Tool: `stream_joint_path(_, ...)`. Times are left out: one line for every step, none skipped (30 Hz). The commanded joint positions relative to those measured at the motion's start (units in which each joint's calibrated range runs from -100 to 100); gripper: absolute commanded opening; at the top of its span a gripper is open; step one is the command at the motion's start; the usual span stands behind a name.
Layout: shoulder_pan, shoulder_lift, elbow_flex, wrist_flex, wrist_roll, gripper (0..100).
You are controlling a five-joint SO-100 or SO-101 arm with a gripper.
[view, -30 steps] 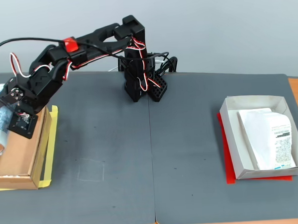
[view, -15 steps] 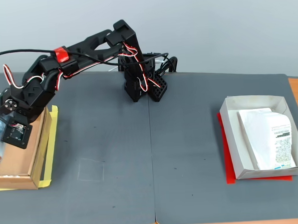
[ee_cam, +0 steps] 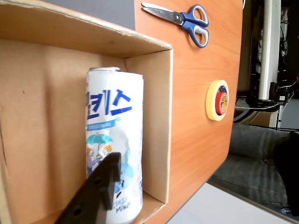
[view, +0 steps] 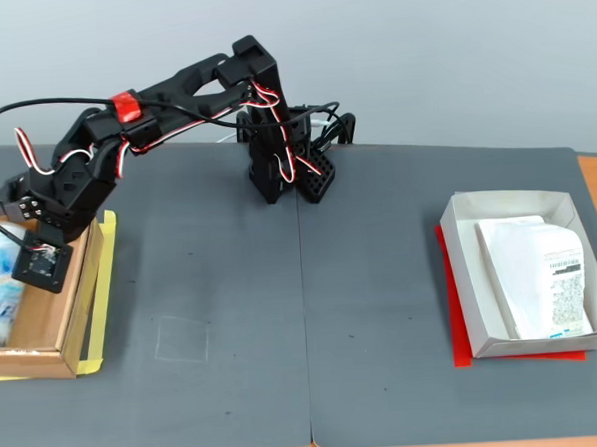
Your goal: Pick the can and put it in the brown box
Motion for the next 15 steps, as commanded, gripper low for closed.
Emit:
stream_joint_path(0.2, -7.5, 3.3, -0.2, -0.3, 43)
stream_joint_path(0.2, -9.0, 4.8, -0.2, -0.4, 43)
stream_joint_path(0.1, -10.5, 6.2, -0.2, -0.5, 43)
stream_joint_path(0.1, -12.2, 7.6, -0.2, -1.1, 43)
stream_joint_path(0.0, -14.0, 9.0, -0.2, -2.4, 43)
stream_joint_path(-0.1, -15.9, 10.1, -0.2, -3.9, 43)
stream_joint_path(-0.1, -17.8, 11.4, -0.2, -5.5, 43)
stream_joint_path(-0.3, -19.8, 12.5, -0.2, -6.9, 43)
stream_joint_path(-0.3, -21.8, 13.6, -0.2, -8.0, 43)
stream_joint_path(-0.4, -23.7, 14.8, -0.2, -9.0, 43)
stream_joint_path(-0.8, -25.7, 16.0, -0.2, -9.9, 43)
stream_joint_path(-1.3, -27.6, 17.4, -0.2, -10.6, 43)
stream_joint_path(-1.6, -29.5, 18.6, -0.2, -11.2, 43)
stream_joint_path(-1.9, -31.6, 20.0, -0.2, -11.9, 43)
stream_joint_path(-2.4, -33.7, 21.4, -0.2, -12.5, 43)
